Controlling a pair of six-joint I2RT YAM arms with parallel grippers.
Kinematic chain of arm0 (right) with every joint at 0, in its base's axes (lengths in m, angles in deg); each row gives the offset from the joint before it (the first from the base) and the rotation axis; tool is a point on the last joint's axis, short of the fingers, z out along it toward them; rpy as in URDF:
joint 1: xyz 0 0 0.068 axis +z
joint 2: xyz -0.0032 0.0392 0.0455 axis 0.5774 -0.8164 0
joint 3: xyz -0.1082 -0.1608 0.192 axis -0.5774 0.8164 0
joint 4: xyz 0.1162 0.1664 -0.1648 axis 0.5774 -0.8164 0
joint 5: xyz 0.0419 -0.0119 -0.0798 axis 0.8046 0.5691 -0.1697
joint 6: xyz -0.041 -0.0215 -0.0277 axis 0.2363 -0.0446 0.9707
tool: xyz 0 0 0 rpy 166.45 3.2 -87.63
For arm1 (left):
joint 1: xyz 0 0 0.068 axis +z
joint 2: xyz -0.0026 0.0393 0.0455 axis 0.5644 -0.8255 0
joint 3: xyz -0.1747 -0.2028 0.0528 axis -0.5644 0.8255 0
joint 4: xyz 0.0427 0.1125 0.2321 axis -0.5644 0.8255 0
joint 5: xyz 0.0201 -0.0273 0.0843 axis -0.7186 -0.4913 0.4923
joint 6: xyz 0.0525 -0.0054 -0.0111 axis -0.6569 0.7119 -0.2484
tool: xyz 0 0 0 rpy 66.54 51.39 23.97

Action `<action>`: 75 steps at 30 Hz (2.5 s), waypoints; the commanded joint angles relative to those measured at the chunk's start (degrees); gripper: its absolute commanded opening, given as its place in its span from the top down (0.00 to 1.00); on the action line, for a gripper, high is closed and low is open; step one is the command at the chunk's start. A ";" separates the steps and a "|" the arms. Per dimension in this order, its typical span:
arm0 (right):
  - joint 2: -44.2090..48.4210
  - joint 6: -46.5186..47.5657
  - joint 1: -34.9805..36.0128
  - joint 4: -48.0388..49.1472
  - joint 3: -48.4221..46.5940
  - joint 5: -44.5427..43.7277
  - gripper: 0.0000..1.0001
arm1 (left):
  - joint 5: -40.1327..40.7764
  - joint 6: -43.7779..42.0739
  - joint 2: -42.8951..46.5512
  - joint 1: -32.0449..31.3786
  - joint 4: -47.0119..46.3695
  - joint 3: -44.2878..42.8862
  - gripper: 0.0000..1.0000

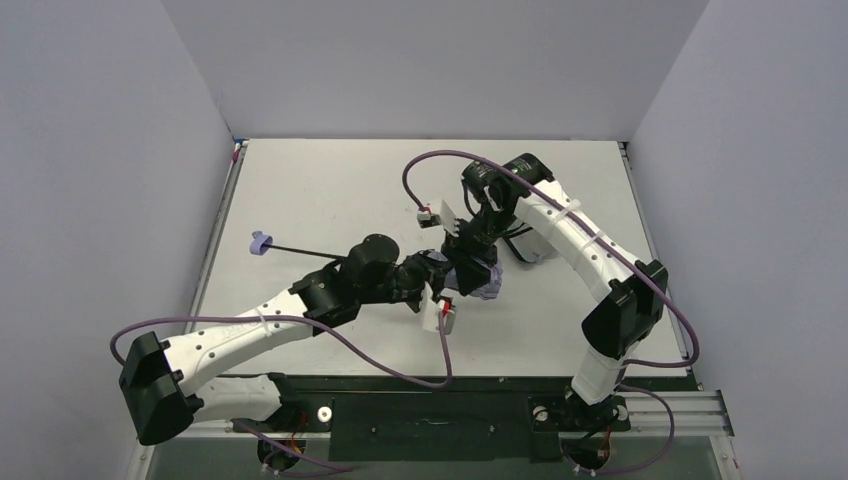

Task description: Open the umbrella

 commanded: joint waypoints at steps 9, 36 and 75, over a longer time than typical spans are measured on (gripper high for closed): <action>9.14 -14.08 -6.60 17.11 -9.02 0.54 0.32 | -1.10 24.39 1.74 9.01 -6.66 -3.32 1.00; 22.84 -73.16 -6.66 79.68 15.11 -24.56 0.40 | 21.92 81.69 -6.57 17.17 -31.06 -18.55 1.00; 20.54 -45.95 -5.21 70.66 21.49 -37.03 1.00 | 5.64 95.74 -4.20 19.56 -38.81 -18.99 1.00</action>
